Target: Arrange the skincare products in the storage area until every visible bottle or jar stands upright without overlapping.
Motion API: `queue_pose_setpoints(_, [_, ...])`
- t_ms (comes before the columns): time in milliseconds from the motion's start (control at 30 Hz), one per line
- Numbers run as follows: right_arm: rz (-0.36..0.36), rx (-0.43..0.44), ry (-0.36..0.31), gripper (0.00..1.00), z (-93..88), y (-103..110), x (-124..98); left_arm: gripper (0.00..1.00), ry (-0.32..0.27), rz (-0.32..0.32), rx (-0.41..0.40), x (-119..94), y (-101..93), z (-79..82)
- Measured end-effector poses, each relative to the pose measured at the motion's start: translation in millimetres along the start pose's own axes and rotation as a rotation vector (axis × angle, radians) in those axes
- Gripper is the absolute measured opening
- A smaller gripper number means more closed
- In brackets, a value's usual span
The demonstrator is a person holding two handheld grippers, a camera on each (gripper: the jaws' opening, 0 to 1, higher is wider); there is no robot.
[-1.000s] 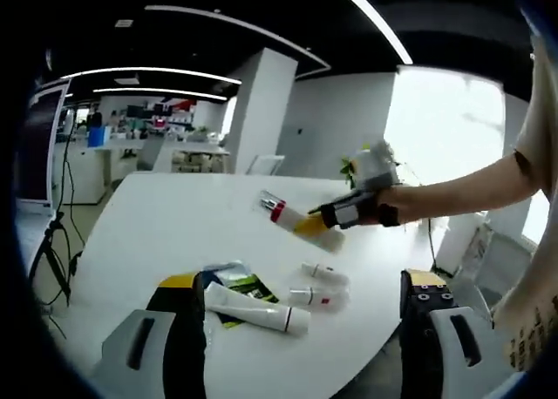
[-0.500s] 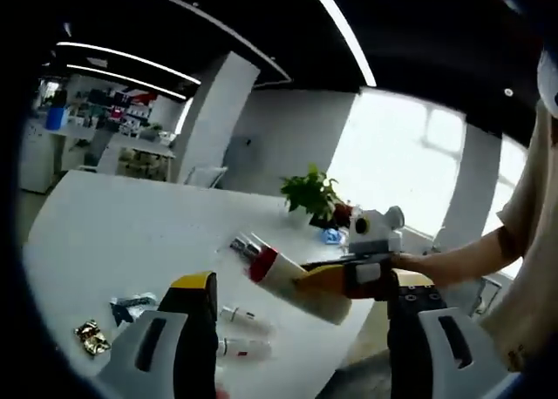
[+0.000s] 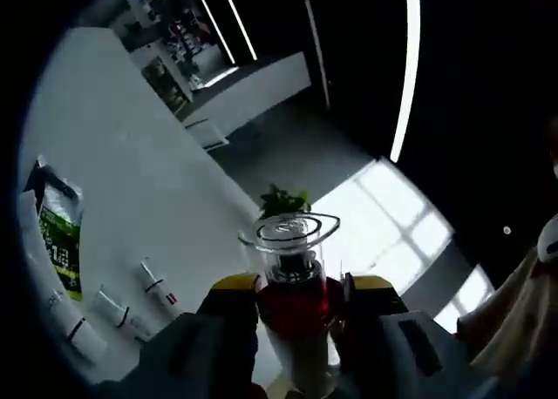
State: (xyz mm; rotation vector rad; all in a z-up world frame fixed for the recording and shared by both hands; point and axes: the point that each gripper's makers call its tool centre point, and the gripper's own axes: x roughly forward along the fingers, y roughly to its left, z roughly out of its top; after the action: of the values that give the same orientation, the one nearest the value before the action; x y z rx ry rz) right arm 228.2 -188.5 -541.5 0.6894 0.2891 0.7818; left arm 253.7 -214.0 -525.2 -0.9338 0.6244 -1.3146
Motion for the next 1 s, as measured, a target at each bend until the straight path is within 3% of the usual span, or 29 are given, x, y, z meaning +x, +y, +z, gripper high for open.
queue_pose_setpoints(167, [0.023,-0.037,0.056,0.26,-0.6,-0.3,-6.0,0.34,0.051,0.061,0.064,8.4,-0.8,-5.5])
queue_pose_setpoints(267, [0.001,-0.138,0.134,0.26,-7.1,-2.1,-10.8,0.33,0.127,0.114,0.209,17.9,-3.3,-14.1])
queue_pose_setpoints(333, [-0.032,-0.252,0.198,0.26,-12.7,-4.7,-14.8,0.33,0.179,0.141,0.293,24.9,-5.5,-21.4])
queue_pose_setpoints(433, [-0.111,-0.368,0.249,0.27,-16.1,-13.6,-23.9,0.33,0.240,0.186,0.467,38.1,-7.4,-33.7])
queue_pose_setpoints(567, [-0.188,-0.487,0.236,0.28,-12.2,-28.3,-41.3,0.33,0.234,0.228,0.558,49.3,-7.7,-44.7])
queue_pose_setpoints(667, [-0.266,-0.610,0.265,0.29,-18.2,-42.8,-57.4,0.33,0.247,0.271,0.643,56.2,-2.1,-61.8])
queue_pose_setpoints(733, [-0.308,-0.668,0.246,0.29,-22.8,-52.2,-65.8,0.33,0.246,0.289,0.684,59.0,2.4,-69.5])
queue_pose_setpoints(867, [-0.340,-0.718,0.218,0.29,-33.7,-71.4,-78.7,0.32,0.229,0.331,0.717,65.7,18.9,-85.4])
queue_pose_setpoints(933, [-0.375,-0.744,0.252,0.29,-41.0,-83.5,-83.2,0.32,0.264,0.354,0.768,66.6,29.6,-93.4])
queue_pose_setpoints(1000, [-0.381,-0.753,0.255,0.29,-45.0,-90.2,-84.7,0.32,0.263,0.361,0.791,68.3,36.1,-97.8])
